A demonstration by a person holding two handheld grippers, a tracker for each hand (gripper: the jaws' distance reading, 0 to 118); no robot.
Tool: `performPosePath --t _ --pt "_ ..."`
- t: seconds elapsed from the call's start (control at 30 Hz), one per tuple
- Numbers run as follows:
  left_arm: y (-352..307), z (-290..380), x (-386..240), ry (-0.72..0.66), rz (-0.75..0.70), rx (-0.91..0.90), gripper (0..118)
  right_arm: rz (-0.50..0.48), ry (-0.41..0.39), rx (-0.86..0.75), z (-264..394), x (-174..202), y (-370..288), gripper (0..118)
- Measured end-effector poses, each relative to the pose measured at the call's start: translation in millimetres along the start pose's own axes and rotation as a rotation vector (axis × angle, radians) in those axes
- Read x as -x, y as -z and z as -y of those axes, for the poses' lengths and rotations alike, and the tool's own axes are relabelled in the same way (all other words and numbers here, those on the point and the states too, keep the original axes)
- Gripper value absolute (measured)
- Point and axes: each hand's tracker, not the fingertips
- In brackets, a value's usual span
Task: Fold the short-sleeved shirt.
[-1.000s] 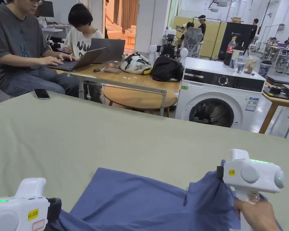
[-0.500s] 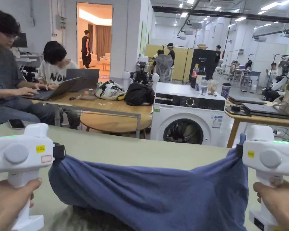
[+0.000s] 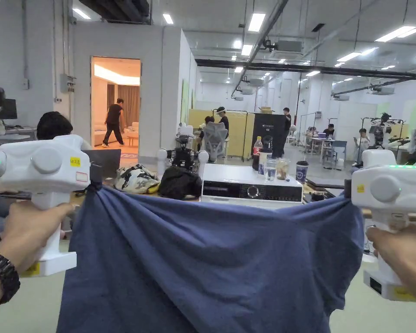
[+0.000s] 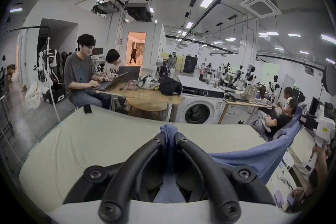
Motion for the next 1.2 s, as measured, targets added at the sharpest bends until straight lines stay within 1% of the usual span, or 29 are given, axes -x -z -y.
performPosePath --t 0.17,0.3,0.37,0.4,0.43,0.5,0.63,0.67,0.8,0.83,0.87,0.93,1.07,1.13,1.2 --pt "10 -38 1 -0.012 -0.010 -0.037 4 0.000 0.010 -0.042 -29 8 4 0" --pt "0 -60 1 -0.007 -0.013 -0.079 4 0.001 0.002 -0.080 -53 15 -5 0" --pt "-11 -64 -1 0.004 -0.009 -0.095 4 -0.001 0.000 -0.098 -61 18 -15 0" --pt "-15 -63 -2 0.013 0.005 -0.114 4 -0.002 0.005 -0.105 -64 16 -7 0" --pt "-19 -61 0 0.037 -0.002 -0.082 4 -0.004 0.001 -0.105 -66 16 -11 0" --pt "-28 -55 1 0.053 -0.001 -0.101 4 -0.006 -0.004 -0.107 -65 17 -19 0" --pt "-51 -30 11 0.028 0.007 -0.097 4 -0.011 -0.022 -0.103 -50 16 -40 0" --pt "-56 -22 13 0.027 0.009 -0.095 4 -0.016 -0.029 -0.102 -41 19 -57 0" --pt "-80 19 21 0.035 0.017 -0.072 4 -0.023 -0.056 -0.079 -6 22 -92 0" --pt "-88 30 23 0.046 0.019 -0.034 4 -0.021 -0.062 -0.069 2 22 -100 0" --pt "-94 40 26 0.041 0.020 -0.057 4 -0.019 -0.067 -0.060 10 22 -108 0" --pt "-107 60 32 0.037 0.026 -0.039 4 -0.027 -0.072 -0.054 24 22 -128 0" --pt "-134 97 41 0.029 0.040 -0.024 4 -0.033 -0.111 -0.039 47 24 -165 0" --pt "-146 118 42 0.011 0.042 -0.019 4 -0.035 -0.120 -0.022 61 26 -176 0" --pt "-156 142 44 -0.009 0.076 0.002 4 -0.042 -0.128 0.010 77 27 -181 0"
